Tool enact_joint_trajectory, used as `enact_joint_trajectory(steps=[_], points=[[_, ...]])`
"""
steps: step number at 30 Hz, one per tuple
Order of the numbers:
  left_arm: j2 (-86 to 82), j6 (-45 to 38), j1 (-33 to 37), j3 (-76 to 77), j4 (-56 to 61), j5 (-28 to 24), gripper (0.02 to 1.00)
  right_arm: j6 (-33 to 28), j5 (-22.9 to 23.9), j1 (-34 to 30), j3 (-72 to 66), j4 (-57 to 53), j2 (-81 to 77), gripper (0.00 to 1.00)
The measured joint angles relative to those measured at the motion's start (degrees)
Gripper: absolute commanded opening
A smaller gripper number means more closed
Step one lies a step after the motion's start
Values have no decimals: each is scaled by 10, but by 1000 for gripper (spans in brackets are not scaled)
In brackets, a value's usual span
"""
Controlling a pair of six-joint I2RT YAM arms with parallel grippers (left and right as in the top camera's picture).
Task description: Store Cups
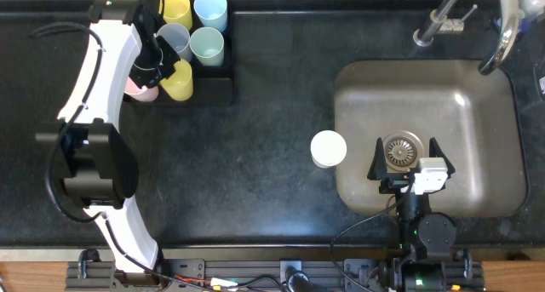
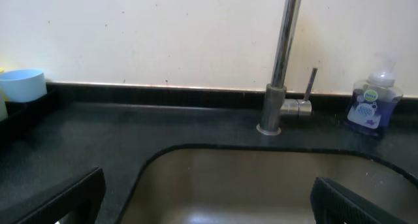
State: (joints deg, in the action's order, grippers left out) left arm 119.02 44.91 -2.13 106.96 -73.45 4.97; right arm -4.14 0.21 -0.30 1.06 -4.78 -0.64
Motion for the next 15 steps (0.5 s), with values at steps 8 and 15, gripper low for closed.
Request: enact_joint_trajectory(steps=[8,15], points=[[0,0,0,0,0,0,654,0,0,0,0,0,0,996],[-17,0,0,-2,-2,0,1000,0,0,0,0,0,0,996]])
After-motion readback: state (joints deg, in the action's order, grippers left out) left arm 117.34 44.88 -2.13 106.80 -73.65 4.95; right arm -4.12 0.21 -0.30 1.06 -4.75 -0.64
